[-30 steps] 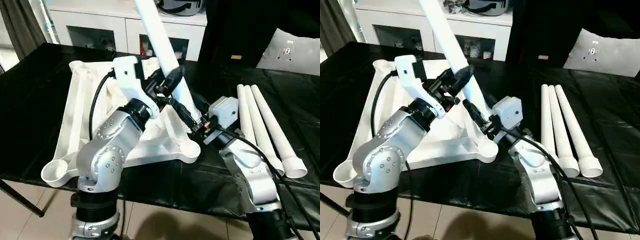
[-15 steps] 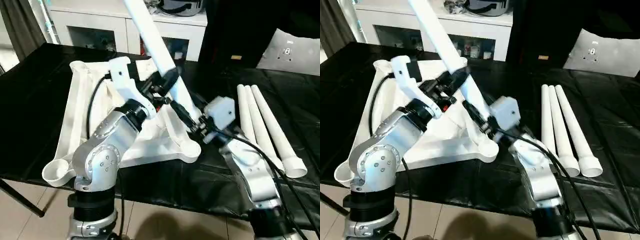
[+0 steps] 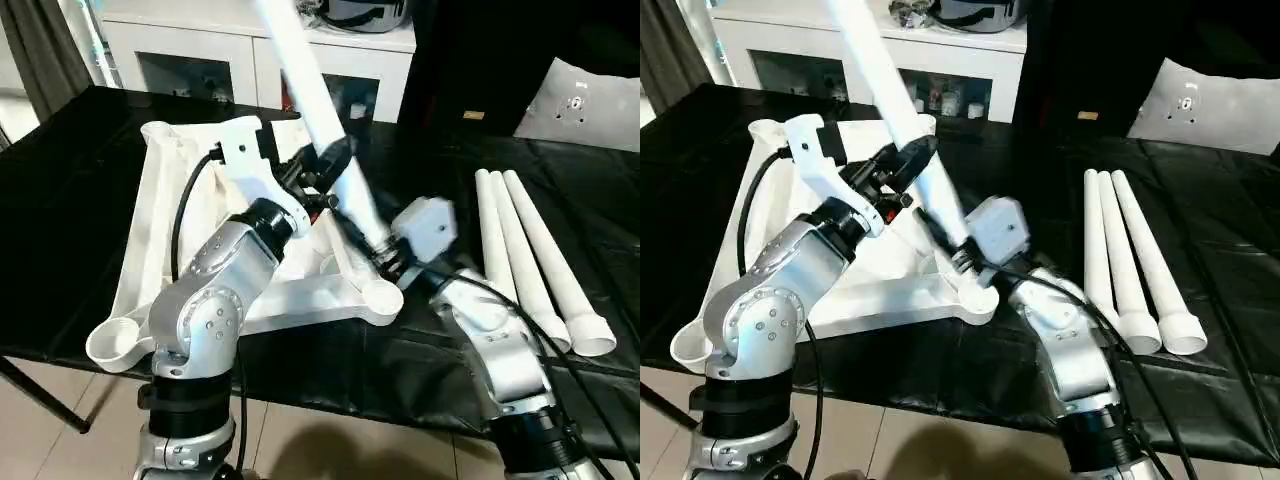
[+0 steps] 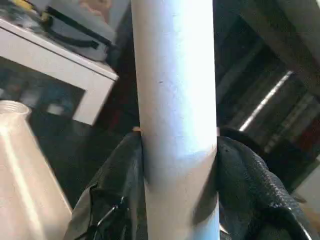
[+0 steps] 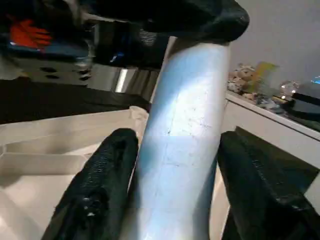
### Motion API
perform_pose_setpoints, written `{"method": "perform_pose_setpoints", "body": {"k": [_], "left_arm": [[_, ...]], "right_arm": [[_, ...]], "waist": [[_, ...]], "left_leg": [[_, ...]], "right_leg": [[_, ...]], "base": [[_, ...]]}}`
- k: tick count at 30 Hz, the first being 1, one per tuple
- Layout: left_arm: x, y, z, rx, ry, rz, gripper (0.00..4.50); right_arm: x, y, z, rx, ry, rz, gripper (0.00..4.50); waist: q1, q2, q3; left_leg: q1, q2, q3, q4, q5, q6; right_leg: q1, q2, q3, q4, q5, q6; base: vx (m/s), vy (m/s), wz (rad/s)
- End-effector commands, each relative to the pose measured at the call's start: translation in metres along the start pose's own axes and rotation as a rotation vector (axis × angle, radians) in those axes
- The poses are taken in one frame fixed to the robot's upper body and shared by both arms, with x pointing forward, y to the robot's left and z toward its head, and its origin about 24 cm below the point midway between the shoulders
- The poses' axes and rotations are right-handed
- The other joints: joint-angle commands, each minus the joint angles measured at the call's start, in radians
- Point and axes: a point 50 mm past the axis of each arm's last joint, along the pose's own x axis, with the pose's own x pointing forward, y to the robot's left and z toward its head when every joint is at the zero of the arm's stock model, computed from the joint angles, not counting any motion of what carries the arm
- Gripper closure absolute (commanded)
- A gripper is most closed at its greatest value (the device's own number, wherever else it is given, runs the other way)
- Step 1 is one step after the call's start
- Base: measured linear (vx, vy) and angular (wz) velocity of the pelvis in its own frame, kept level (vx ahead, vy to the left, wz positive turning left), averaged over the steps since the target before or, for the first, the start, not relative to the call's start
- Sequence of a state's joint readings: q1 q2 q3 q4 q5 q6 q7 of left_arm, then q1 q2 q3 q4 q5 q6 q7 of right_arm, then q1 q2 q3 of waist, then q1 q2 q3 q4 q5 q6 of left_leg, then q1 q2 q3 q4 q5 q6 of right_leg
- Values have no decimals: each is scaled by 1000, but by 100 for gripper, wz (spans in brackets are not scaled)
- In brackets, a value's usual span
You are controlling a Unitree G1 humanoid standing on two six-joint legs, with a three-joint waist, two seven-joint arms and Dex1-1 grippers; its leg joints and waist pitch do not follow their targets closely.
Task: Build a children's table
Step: Pick table leg
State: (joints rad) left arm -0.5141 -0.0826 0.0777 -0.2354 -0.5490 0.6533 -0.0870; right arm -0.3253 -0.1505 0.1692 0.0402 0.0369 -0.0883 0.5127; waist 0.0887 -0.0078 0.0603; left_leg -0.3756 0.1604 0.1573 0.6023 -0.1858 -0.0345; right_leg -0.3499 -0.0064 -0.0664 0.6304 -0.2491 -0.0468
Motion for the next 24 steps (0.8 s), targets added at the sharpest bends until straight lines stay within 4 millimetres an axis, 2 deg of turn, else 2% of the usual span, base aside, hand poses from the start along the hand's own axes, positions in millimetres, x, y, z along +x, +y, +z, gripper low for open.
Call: {"method": "perform_pose_setpoints", "body": {"k": [1, 5, 8, 11, 14, 15, 16, 19, 22, 23, 24], "left_arm": [[3, 1, 7, 26, -30, 26, 262], [3, 7, 8, 57, -25, 50, 262], [3, 9, 7, 77, -17, 58, 262], [2, 15, 5, 132, 15, 75, 262], [2, 19, 5, 141, 29, 79, 262], [1, 22, 5, 125, 57, 66, 262], [-1, 24, 5, 136, 82, 44, 262], [-6, 31, 7, 128, 129, 5, 262], [-8, 33, 9, 126, 147, -19, 262], [-9, 33, 9, 102, 153, -40, 262], [-10, 33, 11, 79, 159, -71, 262]], "right_arm": [[3, 7, 3, -6, -6, 59, 129], [2, 8, 2, 9, -6, 68, 104], [1, 7, 3, 14, -10, 65, 70], [-3, 1, 6, 152, -25, 38, 48], [-7, -8, 10, 309, -50, 0, 18], [-11, -16, 12, 388, -56, -14, 11], [-16, -25, 13, 463, -49, -21, 4], [-29, -44, 16, 522, -10, -6, 4], [-35, -52, 18, 532, 5, 1, 0], [-38, -57, 17, 545, 27, -7, 0], [-42, -60, 16, 511, 76, -5, 0]], "waist": [[-1, -9, -62], [-1, -6, -63], [0, -5, -64], [0, -4, -62], [0, -3, -62], [3, 3, -64], [4, 5, -65], [8, 3, -66], [10, 0, -66], [10, -4, -65], [9, -4, -66]], "left_leg": [[9, 80, -29, -56, -66, 70], [8, 81, -31, -56, -59, 71], [10, 83, -31, -56, -63, 71], [10, 84, -33, -59, -65, 75], [13, 84, -34, -61, -76, 73], [15, 88, -36, -61, -76, 65], [15, 89, -36, -61, -74, 62], [15, 82, -34, -59, -61, 52], [10, 75, -29, -55, -50, 47], [9, 75, -28, -55, -48, 48], [8, 74, -29, -56, -41, 48]], "right_leg": [[41, -143, 73, -77, 11, -121], [41, -143, 72, -75, 18, -122], [40, -143, 73, -74, 25, -129], [40, -143, 73, -73, 29, -125], [41, -143, 73, -77, 9, -120], [38, -146, 72, -75, 10, -124], [39, -146, 73, -73, 20, -128], [42, -144, 72, -73, 28, -123], [43, -144, 71, -77, 17, -125], [43, -145, 71, -79, 4, -128], [45, -144, 70, -77, 4, -131]], "base": [[0, 0, 0], [0, 0, 0], [0, 0, 0], [0, 0, 0], [0, 0, 0], [0, 0, 0], [0, 0, 0], [0, 0, 0], [0, 0, 0], [0, 0, 0], [0, 0, 0]]}}
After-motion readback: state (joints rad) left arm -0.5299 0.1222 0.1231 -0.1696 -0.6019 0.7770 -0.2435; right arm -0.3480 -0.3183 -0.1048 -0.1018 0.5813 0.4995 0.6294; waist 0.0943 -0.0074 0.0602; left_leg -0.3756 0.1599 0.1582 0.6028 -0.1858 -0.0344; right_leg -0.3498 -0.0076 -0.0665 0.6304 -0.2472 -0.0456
